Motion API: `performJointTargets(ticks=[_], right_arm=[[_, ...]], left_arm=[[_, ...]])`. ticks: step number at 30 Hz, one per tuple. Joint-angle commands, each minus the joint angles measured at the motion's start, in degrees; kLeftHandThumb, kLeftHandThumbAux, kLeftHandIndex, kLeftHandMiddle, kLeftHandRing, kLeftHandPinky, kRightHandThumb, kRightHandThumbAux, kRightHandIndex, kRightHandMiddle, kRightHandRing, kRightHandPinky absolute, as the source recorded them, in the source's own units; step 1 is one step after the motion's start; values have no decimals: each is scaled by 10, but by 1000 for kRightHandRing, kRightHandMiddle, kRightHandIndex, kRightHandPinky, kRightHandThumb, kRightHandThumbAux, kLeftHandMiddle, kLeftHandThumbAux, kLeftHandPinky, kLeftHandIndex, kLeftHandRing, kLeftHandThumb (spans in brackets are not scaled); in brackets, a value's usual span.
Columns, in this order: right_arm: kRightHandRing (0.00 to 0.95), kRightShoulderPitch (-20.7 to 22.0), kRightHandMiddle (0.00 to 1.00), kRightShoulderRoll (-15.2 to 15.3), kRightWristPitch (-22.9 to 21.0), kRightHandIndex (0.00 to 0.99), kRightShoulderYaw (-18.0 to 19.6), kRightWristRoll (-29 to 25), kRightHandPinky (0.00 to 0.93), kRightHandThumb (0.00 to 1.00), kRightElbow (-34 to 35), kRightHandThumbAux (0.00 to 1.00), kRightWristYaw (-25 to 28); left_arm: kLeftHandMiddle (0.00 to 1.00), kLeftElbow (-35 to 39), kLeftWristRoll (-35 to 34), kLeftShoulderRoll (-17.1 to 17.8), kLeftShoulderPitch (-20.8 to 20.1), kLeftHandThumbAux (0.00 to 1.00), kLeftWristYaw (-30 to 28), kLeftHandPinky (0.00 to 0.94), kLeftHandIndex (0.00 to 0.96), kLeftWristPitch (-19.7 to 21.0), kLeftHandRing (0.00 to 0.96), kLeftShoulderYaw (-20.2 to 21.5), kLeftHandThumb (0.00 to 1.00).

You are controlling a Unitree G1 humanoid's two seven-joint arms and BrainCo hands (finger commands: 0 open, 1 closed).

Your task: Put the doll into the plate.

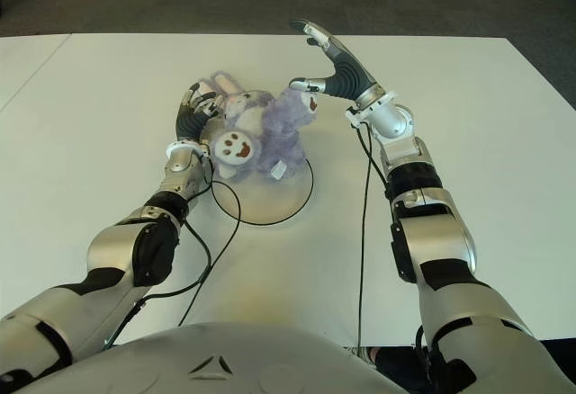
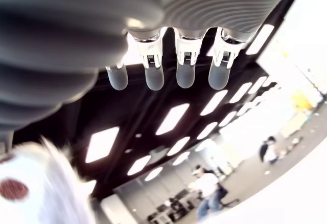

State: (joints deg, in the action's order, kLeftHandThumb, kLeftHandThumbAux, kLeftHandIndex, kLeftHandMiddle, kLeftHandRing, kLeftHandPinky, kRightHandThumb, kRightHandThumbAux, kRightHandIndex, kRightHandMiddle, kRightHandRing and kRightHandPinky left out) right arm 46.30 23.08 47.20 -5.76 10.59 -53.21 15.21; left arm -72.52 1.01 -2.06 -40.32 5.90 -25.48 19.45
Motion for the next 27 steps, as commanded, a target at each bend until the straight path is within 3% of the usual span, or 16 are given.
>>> performJointTargets(ticks=[1,13,27], right_arm=[[0,52,0,12,-25,0,1,5,84,75,-83,428,21],[0,96,0,35,-67,0,5,1,57,76,-165,431,68],[0,109,0,51,-102,0,16,-11,81,131,-170,458,107]], left_arm=[[269,-55,-5,-22,73,692,1,283,99,69,290,2,0],[283,-53,-7,-24,75,705,-2,302,113,61,303,1,0],[296,-52,-5,-25,76,726,5,313,113,58,319,-2,0]])
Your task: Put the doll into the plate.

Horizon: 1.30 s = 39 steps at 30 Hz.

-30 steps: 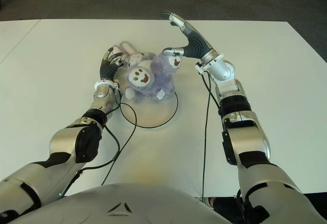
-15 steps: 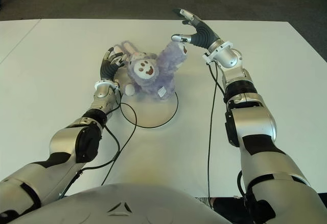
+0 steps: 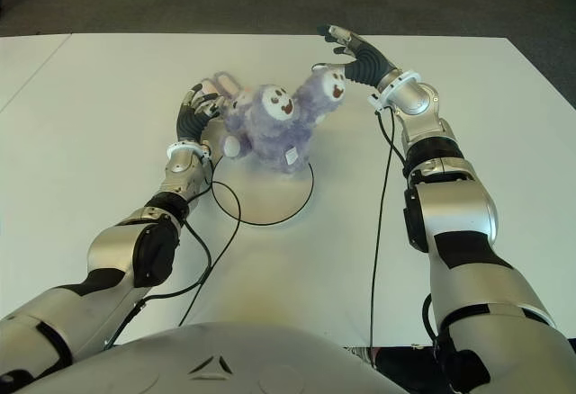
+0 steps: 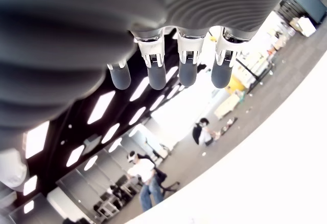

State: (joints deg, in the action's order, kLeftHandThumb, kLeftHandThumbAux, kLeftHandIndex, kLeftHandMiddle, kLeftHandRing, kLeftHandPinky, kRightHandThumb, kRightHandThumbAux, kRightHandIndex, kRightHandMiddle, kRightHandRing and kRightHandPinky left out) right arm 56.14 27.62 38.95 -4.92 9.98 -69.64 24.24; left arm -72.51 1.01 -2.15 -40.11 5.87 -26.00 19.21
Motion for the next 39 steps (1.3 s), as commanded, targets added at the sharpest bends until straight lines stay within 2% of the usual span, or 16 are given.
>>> performJointTargets(ticks=[1,9,18,25,27,33,34,39], right_arm=[[0,11,0,6,-21,0,8,-6,83,131,-5,458,20],[0,13,0,13,-27,0,16,-11,76,123,1,464,41],[0,14,0,23,-38,0,19,-9,71,106,0,466,41],[0,8,0,26,-48,0,18,-6,68,98,5,525,23],[0,6,0,26,-51,0,19,-7,87,96,7,547,18],[0,3,0,28,-53,0,18,-2,85,112,12,583,-6],[0,3,0,28,-53,0,16,3,76,144,12,615,-18],[2,-3,0,26,-53,0,7,20,82,198,3,650,-55]], left_arm=[[296,-52,-5,-24,73,727,6,314,112,63,319,-1,0],[298,-51,-5,-25,75,740,8,324,114,57,321,-1,0],[290,-52,-8,-27,73,704,8,302,117,64,312,2,0],[291,-51,-3,-30,73,701,12,300,115,55,314,-3,0],[298,-51,-5,-30,73,716,12,352,122,56,325,-1,0],[302,-52,-6,-30,72,704,16,311,131,61,323,1,0],[303,-52,-5,-29,72,694,16,323,129,61,325,0,0],[305,-52,-5,-28,72,680,13,322,133,64,327,-1,0]])
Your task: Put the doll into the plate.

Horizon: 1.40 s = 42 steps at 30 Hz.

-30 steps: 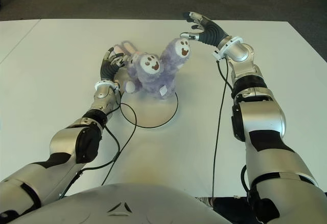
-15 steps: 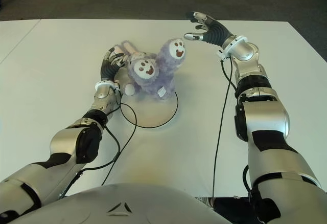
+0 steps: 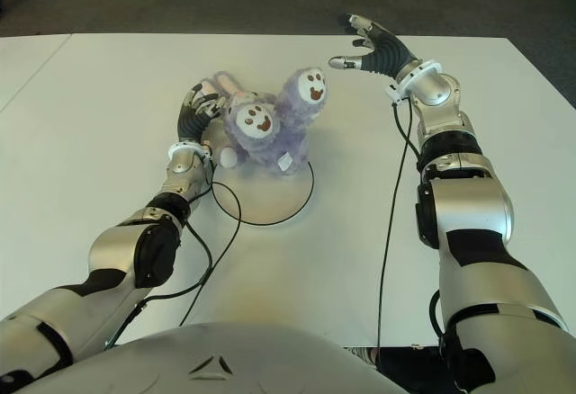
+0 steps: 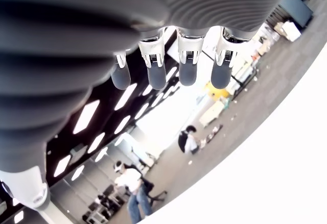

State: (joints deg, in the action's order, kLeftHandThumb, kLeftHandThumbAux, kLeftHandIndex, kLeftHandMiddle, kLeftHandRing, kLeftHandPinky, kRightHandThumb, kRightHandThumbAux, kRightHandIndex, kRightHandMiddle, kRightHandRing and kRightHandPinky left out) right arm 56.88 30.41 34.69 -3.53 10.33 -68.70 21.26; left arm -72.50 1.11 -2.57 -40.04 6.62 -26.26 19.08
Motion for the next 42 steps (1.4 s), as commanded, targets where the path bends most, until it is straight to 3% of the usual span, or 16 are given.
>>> performJointTargets(ticks=[1,4,16,21,25,31,33,35,36,40,42], right_arm=[[8,-18,0,-6,-10,0,-12,23,100,212,-12,657,-37],[18,-34,0,-15,-9,0,-22,38,124,248,-23,675,-58],[42,-101,0,-31,49,0,-67,64,164,682,8,736,-15],[56,-119,0,-28,78,0,-79,75,206,794,5,718,-16],[62,-132,0,-24,102,0,-85,78,201,776,4,704,-5],[51,-151,0,-22,130,0,-82,66,185,877,18,682,27],[45,-159,0,-20,141,0,-80,61,179,870,27,678,36],[39,-166,0,-18,150,0,-82,60,175,853,36,678,43],[28,-170,0,-17,155,0,-83,60,168,768,41,685,46],[30,-185,0,-15,168,0,-85,59,189,638,57,689,53],[35,-193,0,-16,173,0,-82,57,193,623,65,693,54]], left_arm=[[305,-52,-6,-24,71,682,5,331,134,65,328,1,0],[304,-52,-7,-24,72,684,5,328,132,62,328,2,0],[296,-53,-6,-25,71,664,4,310,125,66,314,2,0],[299,-53,-6,-24,70,653,4,299,127,70,312,2,0],[293,-53,-7,-27,70,649,3,280,118,67,304,2,0],[289,-53,-9,-25,71,660,0,303,113,68,309,3,0],[289,-52,-9,-25,71,655,0,293,111,68,307,4,0],[287,-53,-9,-24,72,651,-3,285,108,66,305,4,0],[280,-53,-10,-24,73,648,-4,270,106,65,296,5,0],[280,-53,-11,-24,73,662,-9,293,109,63,296,6,0],[282,-53,-12,-23,73,667,-11,294,110,66,299,8,0]])
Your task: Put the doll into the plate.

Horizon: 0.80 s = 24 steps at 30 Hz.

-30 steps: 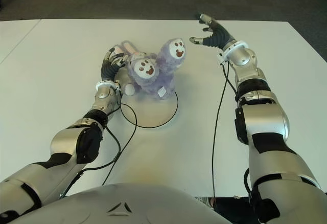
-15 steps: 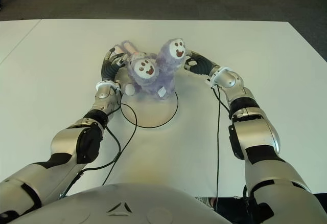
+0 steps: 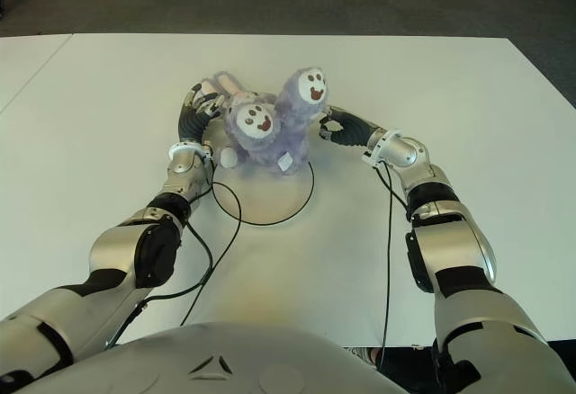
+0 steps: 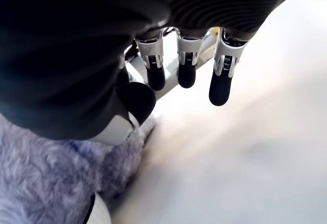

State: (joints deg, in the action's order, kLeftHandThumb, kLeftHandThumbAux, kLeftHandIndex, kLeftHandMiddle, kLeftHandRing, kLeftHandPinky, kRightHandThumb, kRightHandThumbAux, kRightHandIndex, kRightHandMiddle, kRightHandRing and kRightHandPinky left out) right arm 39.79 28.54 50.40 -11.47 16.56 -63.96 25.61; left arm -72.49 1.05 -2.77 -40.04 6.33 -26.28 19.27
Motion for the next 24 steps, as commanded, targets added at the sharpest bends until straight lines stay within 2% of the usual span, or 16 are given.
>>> performJointTargets(ticks=[1,2,3,4,10,20,24], right_arm=[[36,-24,0,3,17,0,-2,-7,193,621,20,695,11],[36,-28,0,3,18,0,0,-10,193,621,26,695,12],[42,-31,0,4,18,0,1,-12,193,565,30,696,14],[43,-32,0,4,17,0,2,-13,193,549,33,696,15],[46,-31,0,4,1,0,9,-23,218,533,45,692,20],[49,-15,0,0,-27,0,5,0,229,580,28,703,-16],[54,-14,0,-4,-32,0,5,7,233,629,23,717,-35]], left_arm=[[282,-53,-12,-21,73,668,-8,293,110,67,299,6,0],[282,-53,-12,-21,73,669,-7,292,110,67,300,6,0],[283,-53,-12,-21,73,663,-6,288,108,66,301,6,0],[283,-53,-12,-21,72,662,-5,287,108,66,302,7,0],[279,-53,-10,-21,72,654,-7,288,96,65,296,5,0],[296,-52,-7,-22,72,696,-1,332,108,61,322,2,0],[298,-52,-7,-24,71,695,3,335,112,63,327,1,0]])
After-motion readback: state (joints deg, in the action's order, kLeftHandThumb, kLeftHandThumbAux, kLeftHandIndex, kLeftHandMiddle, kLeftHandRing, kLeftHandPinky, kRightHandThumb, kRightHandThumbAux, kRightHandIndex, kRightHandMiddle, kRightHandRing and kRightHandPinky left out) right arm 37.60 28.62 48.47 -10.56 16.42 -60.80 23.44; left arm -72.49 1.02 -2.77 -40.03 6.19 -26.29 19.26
